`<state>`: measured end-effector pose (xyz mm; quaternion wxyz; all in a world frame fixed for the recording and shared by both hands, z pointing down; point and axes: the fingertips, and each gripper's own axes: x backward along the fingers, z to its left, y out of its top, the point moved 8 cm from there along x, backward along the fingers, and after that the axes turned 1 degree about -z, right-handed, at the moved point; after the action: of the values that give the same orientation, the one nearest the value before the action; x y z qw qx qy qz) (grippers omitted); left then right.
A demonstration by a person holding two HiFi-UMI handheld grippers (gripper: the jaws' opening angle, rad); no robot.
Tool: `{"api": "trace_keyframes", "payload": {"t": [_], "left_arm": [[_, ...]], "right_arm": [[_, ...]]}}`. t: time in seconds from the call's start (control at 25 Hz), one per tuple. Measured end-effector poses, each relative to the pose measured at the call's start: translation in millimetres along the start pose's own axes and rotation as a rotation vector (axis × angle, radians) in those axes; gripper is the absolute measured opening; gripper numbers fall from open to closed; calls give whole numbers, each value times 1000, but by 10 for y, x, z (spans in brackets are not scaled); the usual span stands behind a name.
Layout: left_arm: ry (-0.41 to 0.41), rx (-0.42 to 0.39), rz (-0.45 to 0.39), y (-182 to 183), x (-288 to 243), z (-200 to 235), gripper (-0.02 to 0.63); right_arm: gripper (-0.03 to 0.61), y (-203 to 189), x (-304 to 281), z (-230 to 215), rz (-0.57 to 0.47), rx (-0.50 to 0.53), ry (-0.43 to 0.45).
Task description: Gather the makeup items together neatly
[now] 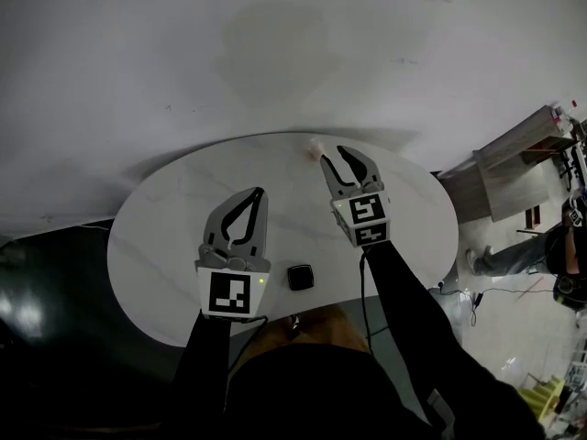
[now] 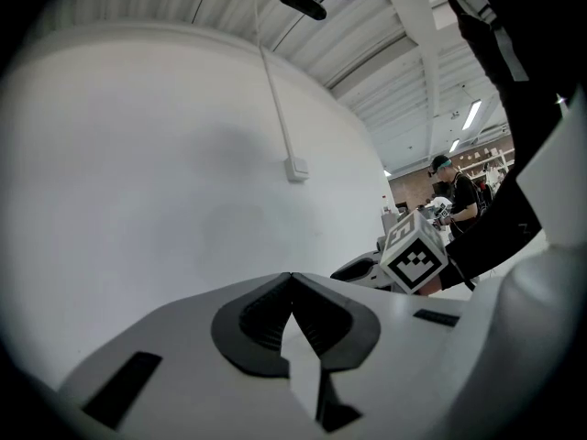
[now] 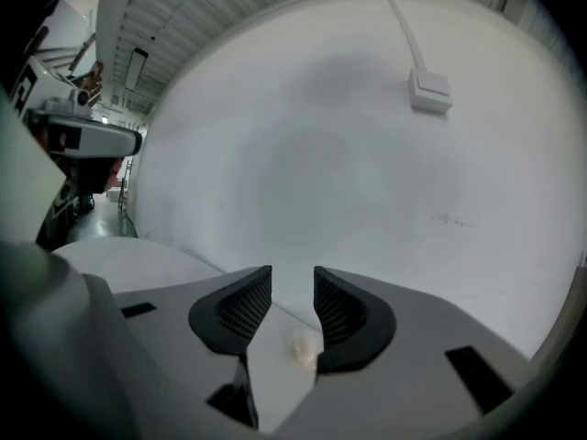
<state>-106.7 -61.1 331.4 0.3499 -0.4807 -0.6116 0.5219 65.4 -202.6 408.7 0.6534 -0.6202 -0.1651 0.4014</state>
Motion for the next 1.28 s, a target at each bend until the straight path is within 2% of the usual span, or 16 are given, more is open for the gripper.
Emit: {"api": "trace_keyframes", "payload": {"t": [0.16,0.44,0.6,1.04,1.08,1.12,1.16,1.28], "left_arm": [[3,-17,6,12,-1,6,14],[59,44,67,-140,-15,35,14],[100,81,73,-234,-35,59,14],[169,115,154,-465,17,168,14],[177,120,158,-484,29,188,14],[187,127,158,-499,40,206,14],[196,135,157,-512,51,222,14],[210,145,158,-547,61,260,14]], "right_arm": [[178,-213,-258,-66,80,-7,60],[200,-694,-733,-242,226,20,98],[223,-997,-981,-304,303,26,134],[244,-1518,-1487,-444,477,-39,161],[236,-1561,-1509,-446,504,-50,165],[144,-1591,-1518,-446,523,-64,175],[114,-1602,-1515,-440,532,-73,190],[91,-1568,-1494,-382,527,-41,227]]}}
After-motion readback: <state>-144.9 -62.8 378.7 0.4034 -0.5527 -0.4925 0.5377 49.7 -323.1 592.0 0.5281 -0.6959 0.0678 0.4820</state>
